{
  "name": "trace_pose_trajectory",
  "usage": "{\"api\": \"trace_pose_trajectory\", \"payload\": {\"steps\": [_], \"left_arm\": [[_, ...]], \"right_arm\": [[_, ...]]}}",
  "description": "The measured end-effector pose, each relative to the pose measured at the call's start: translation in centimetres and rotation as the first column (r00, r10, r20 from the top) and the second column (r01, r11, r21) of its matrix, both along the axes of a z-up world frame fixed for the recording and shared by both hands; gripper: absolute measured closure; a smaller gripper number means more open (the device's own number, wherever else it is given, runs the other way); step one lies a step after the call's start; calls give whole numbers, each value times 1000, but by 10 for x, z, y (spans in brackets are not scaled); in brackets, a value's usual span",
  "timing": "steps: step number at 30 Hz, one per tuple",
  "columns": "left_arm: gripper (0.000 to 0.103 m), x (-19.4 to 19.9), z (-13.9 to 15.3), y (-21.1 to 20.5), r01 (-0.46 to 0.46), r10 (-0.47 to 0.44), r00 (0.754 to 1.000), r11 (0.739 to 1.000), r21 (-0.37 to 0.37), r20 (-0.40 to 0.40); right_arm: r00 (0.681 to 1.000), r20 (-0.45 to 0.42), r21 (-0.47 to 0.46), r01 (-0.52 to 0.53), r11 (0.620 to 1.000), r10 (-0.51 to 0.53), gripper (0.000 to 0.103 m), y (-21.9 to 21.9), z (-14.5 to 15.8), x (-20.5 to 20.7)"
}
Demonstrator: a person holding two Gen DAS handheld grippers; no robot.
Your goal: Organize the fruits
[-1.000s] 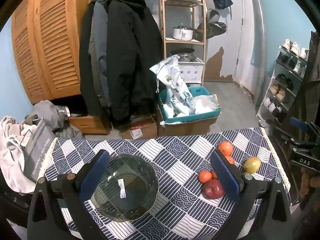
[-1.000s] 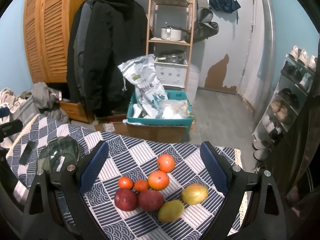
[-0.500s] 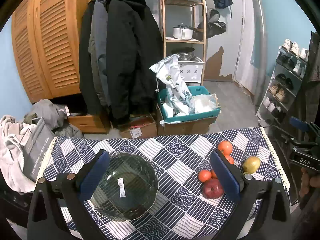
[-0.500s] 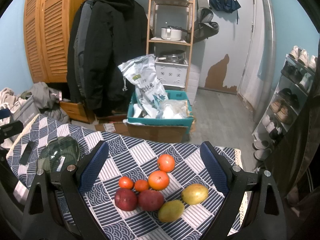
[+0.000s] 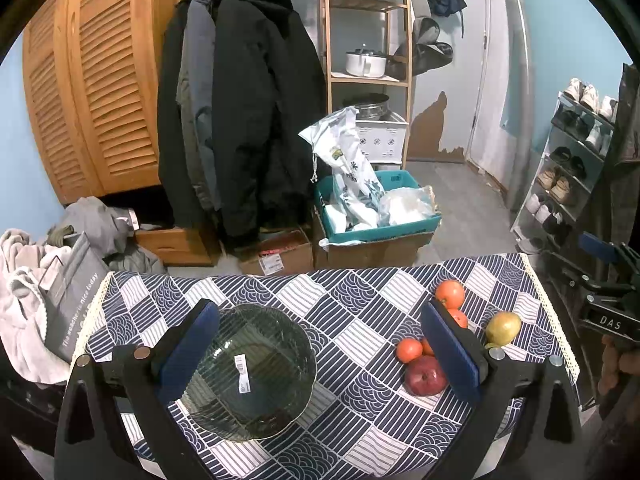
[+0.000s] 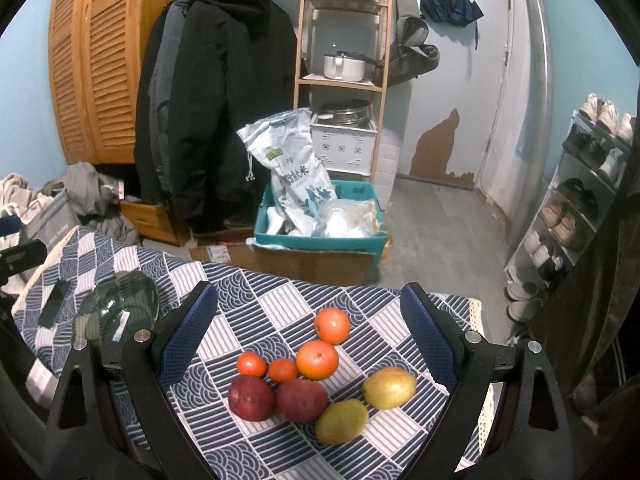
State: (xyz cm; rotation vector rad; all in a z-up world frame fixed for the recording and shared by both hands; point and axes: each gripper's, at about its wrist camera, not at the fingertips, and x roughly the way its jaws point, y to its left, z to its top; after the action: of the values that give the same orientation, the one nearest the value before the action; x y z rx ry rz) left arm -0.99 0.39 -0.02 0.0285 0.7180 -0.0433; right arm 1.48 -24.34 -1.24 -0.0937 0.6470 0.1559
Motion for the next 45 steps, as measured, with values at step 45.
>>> {"api": "trace_pose_trajectory", "payload": {"steps": [45], "left_arm": [[1,-1,-6,-2,4,-4,1000,1000,-4,-11]], "right_arm": [[1000,-5,-7,-5,1000,5,12,2,-1,-1]]}}
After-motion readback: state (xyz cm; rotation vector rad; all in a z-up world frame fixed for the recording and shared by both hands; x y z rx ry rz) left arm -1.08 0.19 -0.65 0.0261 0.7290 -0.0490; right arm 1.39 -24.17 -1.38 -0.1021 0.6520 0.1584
